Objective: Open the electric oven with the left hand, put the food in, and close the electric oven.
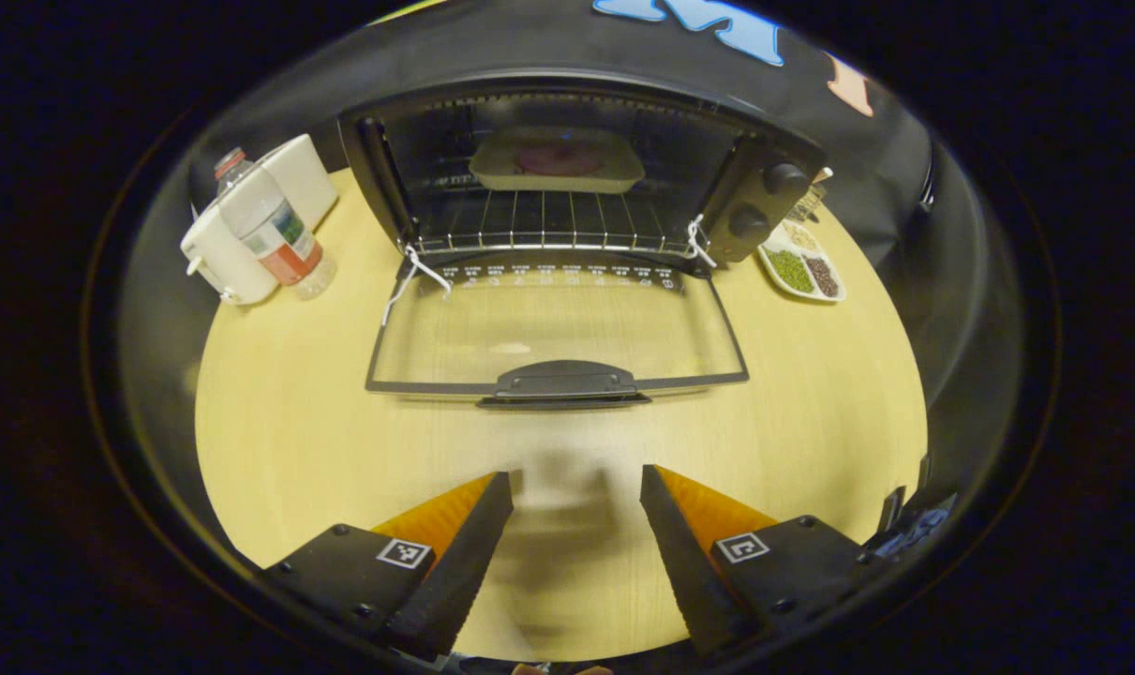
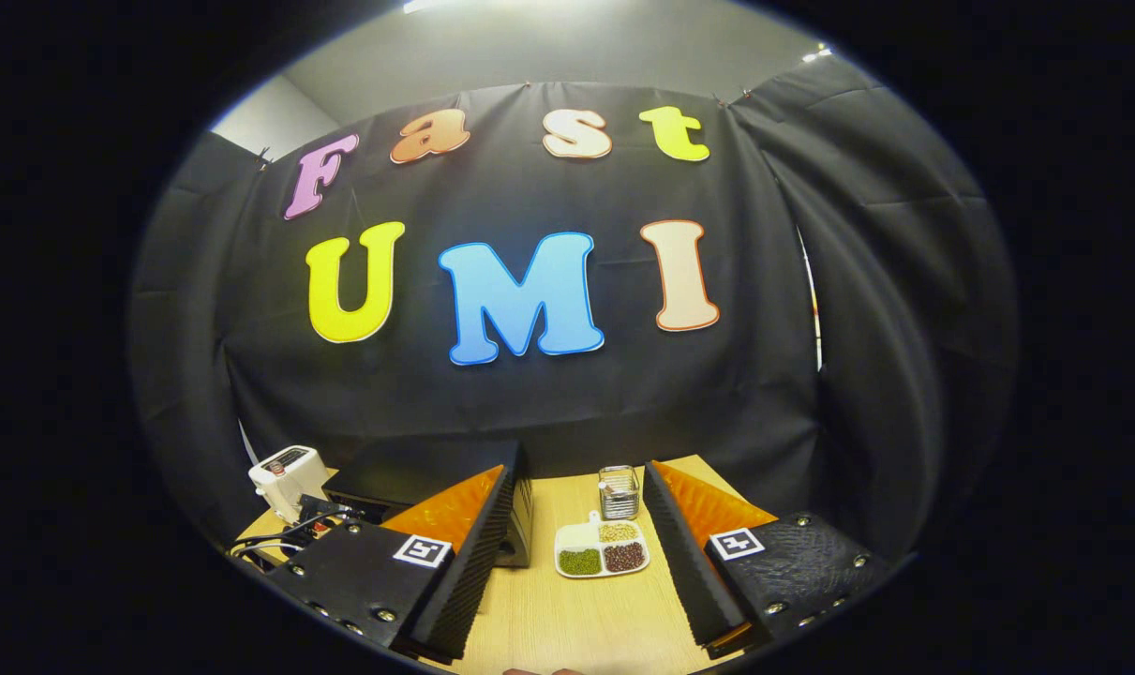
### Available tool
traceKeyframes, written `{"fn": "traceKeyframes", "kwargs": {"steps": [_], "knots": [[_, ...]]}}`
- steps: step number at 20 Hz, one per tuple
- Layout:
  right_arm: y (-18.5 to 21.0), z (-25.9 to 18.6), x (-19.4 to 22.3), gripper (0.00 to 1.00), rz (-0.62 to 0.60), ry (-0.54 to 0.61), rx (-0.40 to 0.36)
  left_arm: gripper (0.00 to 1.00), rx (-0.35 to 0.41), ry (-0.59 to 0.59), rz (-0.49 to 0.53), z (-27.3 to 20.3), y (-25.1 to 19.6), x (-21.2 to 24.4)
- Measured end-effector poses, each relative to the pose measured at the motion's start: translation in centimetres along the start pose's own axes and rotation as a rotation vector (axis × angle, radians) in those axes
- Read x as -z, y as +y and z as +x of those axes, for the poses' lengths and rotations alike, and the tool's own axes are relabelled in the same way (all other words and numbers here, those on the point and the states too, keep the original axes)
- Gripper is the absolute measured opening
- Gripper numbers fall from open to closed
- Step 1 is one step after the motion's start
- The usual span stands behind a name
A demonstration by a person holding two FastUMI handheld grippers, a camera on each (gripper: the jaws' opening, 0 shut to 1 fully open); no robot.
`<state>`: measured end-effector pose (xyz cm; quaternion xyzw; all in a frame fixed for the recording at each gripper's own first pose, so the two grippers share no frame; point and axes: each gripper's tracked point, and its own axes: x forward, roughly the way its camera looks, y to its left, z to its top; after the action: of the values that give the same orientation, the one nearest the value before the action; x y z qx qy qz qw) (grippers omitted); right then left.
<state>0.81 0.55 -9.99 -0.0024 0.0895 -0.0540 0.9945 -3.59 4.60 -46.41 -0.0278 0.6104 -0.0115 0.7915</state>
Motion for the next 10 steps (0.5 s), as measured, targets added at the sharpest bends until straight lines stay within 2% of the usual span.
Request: {"fn": "traceKeyframes", "kwargs": {"steps": [1, 2, 4, 5, 10], "knots": [[-0.4, 0.0, 0.0, 0.85, -0.016, -0.004, 0.012, 0.99, 0.001, 0.012, -0.009, 0.7, 0.0, -0.2], [-0.6, -0.2, -0.1, 0.85, -0.031, -0.008, 0.017, 0.95, 0.002, 0.023, -0.010, 1.3, 0.1, -0.5], [-0.4, -0.2, -0.3, 0.85, -0.051, -0.008, 0.023, 0.99, -0.010, 0.049, -0.006, 2.3, 0.4, -0.8], [-0.6, -0.2, -0.2, 0.85, -0.057, -0.010, 0.027, 0.91, -0.011, 0.062, -0.004, 2.7, 0.4, -0.8], [-0.8, 0.0, -0.5, 0.86, -0.061, -0.008, 0.034, 0.94, -0.014, 0.091, 0.017, 4.5, 0.2, -1.2]]}}
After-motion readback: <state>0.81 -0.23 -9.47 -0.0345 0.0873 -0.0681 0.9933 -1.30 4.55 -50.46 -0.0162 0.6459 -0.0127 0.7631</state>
